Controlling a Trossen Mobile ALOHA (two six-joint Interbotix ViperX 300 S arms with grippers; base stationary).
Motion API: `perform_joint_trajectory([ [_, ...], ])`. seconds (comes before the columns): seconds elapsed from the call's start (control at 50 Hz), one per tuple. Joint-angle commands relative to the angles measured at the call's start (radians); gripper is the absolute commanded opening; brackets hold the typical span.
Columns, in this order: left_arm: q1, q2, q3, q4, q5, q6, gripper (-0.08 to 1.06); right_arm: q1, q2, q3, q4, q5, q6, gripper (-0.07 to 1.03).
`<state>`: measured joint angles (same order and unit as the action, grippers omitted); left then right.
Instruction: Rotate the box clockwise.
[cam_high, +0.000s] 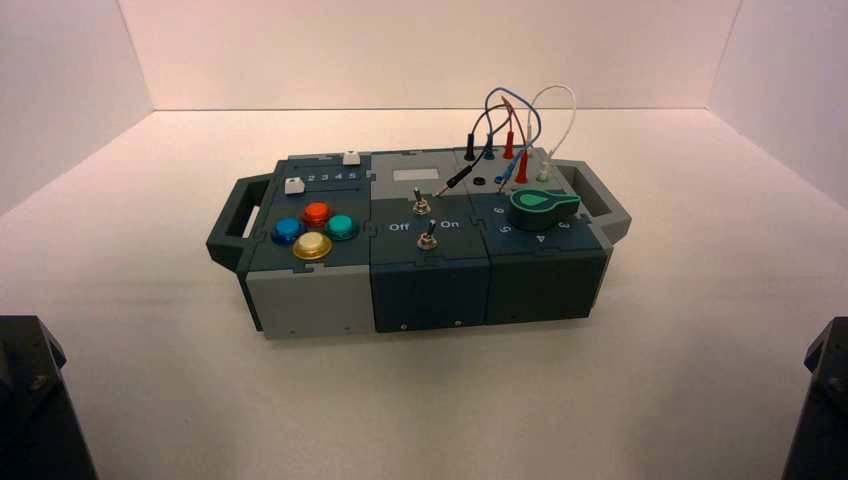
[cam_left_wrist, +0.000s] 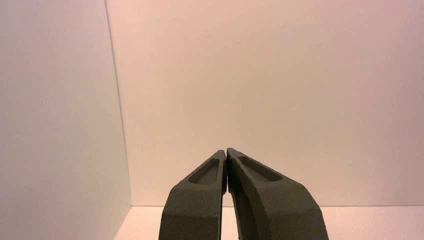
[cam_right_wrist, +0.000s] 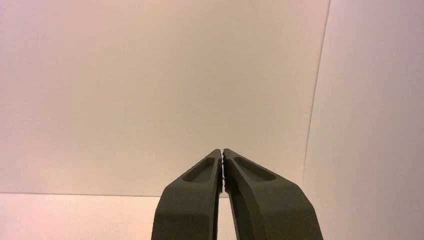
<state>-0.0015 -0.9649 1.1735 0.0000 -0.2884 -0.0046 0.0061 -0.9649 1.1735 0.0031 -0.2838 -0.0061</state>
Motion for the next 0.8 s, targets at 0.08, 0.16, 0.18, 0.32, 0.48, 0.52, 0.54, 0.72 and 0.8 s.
perform_joint_trajectory([
  [0.08,-0.015,-0.025,0.009,-0.014,0.014,-0.012,-0.03,0.017,-0.021,-0.035,0.058,0.152,0.005,-0.02],
  [0.16,-0.015,-0.026,0.002,-0.014,0.029,-0.012,-0.03,0.018,-0.023,-0.046,0.06,0.169,0.003,-0.02],
  [0.18,-0.017,-0.026,-0.003,-0.014,0.04,-0.012,-0.03,0.02,-0.023,-0.049,0.06,0.176,0.003,-0.02],
  [0.32,-0.037,-0.011,-0.048,-0.014,0.109,-0.015,-0.03,0.026,-0.018,-0.08,0.067,0.238,0.003,-0.02],
  [0.48,-0.147,0.109,-0.17,-0.012,0.295,-0.009,-0.03,0.067,0.06,-0.173,0.069,0.333,0.003,-0.02],
  [0.52,-0.195,0.155,-0.202,-0.012,0.351,-0.009,-0.03,0.087,0.095,-0.204,0.069,0.351,0.002,-0.02],
  [0.54,-0.207,0.166,-0.21,-0.012,0.364,-0.009,-0.03,0.092,0.106,-0.212,0.069,0.357,0.002,-0.02],
  [0.72,-0.408,0.336,-0.278,-0.017,0.485,-0.02,-0.03,0.179,0.273,-0.328,0.069,0.434,-0.011,-0.02],
  [0.8,-0.508,0.413,-0.284,-0.023,0.531,-0.037,-0.03,0.199,0.38,-0.385,0.069,0.469,-0.015,-0.02],
])
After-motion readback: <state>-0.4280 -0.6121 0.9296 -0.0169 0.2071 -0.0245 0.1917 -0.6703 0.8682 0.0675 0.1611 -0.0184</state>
